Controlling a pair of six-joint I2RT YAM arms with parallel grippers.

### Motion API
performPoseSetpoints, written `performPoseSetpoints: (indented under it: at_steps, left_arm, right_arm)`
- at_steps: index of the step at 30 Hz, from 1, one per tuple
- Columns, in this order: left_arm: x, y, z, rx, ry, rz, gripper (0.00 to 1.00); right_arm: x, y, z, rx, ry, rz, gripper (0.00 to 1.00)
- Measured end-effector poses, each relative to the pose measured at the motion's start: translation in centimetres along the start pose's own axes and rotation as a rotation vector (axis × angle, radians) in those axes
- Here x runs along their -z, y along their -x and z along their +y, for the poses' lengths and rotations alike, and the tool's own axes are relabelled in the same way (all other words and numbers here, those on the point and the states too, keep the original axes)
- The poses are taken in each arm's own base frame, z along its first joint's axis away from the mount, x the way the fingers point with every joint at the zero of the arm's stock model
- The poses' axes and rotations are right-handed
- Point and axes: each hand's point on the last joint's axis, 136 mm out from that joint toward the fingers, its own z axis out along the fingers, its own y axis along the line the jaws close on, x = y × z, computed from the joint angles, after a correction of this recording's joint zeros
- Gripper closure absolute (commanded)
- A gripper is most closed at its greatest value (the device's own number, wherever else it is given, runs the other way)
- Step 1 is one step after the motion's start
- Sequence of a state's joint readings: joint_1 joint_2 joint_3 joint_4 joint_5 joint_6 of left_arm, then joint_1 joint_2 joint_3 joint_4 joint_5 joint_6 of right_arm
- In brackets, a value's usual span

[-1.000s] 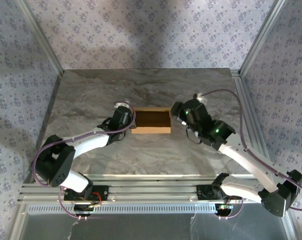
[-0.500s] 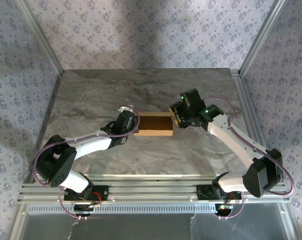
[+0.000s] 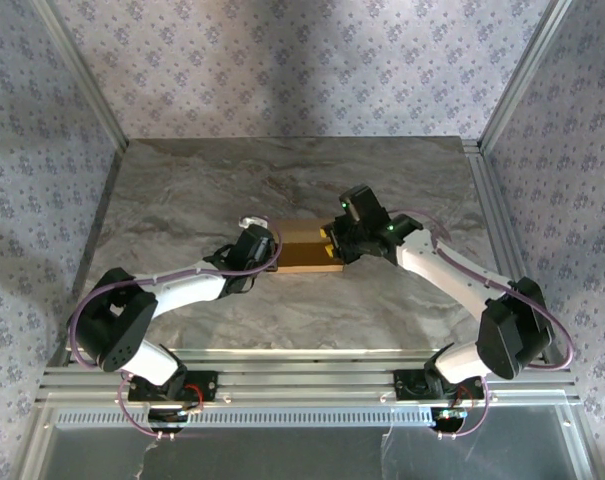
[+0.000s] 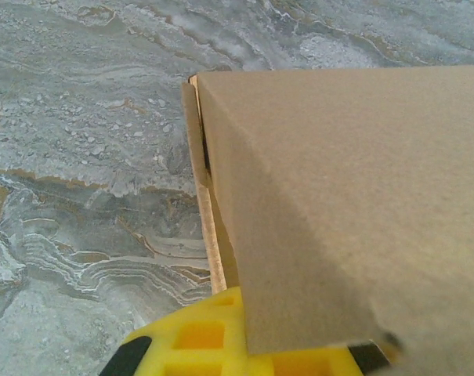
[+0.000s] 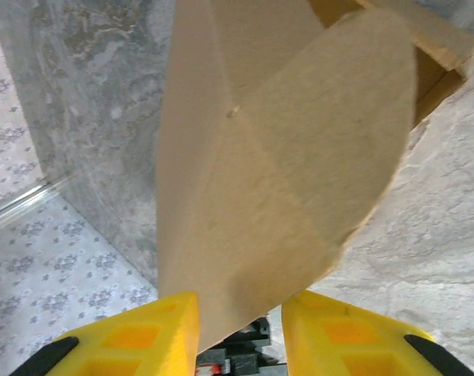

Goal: Fold the paper box

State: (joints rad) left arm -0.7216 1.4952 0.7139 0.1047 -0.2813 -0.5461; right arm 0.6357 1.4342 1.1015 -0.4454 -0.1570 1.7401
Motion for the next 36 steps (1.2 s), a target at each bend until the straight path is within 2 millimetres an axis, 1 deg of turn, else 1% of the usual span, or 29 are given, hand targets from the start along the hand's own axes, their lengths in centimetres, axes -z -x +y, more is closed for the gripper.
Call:
performPoseSetpoints:
  at_steps: [4,8,14,15,16,17,19,22,26,30,34,36]
  left_arm:
    - [-0.1,-0.1,0.0,-0.002,0.001,0.003,1.0]
    - [-0.4,-0.7,0.2,-0.011,0.007,0.021,1.0]
    - [-0.8,-1.2,0.3,-0.014,0.015,0.035,1.0]
    - [-0.9,-1.2,0.3,-0.013,0.015,0.034,0.97]
    - [-0.9,-1.2,0.3,-0.009,0.014,0.036,0.91]
    - [-0.9,-1.3,0.2,-0.006,0.012,0.037,0.81]
    - [-0.9,-1.4,0.0,0.0,0.0,0.046,0.68]
    - [-0.7,-1.3,-0.8,0.027,-0.034,0.056,0.58]
    - [0.9,-1.8,-1.3,0.069,-0.082,0.098,0.51]
    - [3.8,-2.3,-1.3,0.126,-0.141,0.125,0.49]
    - [6.7,-2.7,-1.6,0.193,-0.221,0.139,0.49]
    - [8.2,-2.8,-1.4,0.236,-0.237,0.151,0.47]
  right_arm:
    - [-0.6,0.2,-0.9,0.003,-0.011,-0.004,0.76]
    - [-1.3,0.6,-1.7,0.001,-0.01,-0.005,0.79]
    - [-1.4,0.7,-1.4,0.0,0.004,-0.008,0.88]
    - [-1.4,0.7,-1.4,0.0,0.004,-0.008,0.88]
    - [-1.4,0.8,-1.5,-0.002,0.005,-0.009,0.89]
    - [-1.5,0.8,-1.5,-0.002,0.006,-0.01,0.9]
    - [-1.6,1.0,-1.7,-0.001,0.003,-0.014,0.9]
    - [-1.8,1.3,-1.9,0.008,-0.005,-0.019,0.91]
    - [-2.2,1.7,-1.9,0.019,-0.005,-0.025,0.91]
    - [-2.7,2.2,-2.2,0.024,-0.024,-0.033,0.91]
    - [-3.2,2.4,-2.7,0.03,-0.043,-0.036,0.91]
    - [-3.5,2.4,-2.9,0.034,-0.051,-0.036,0.91]
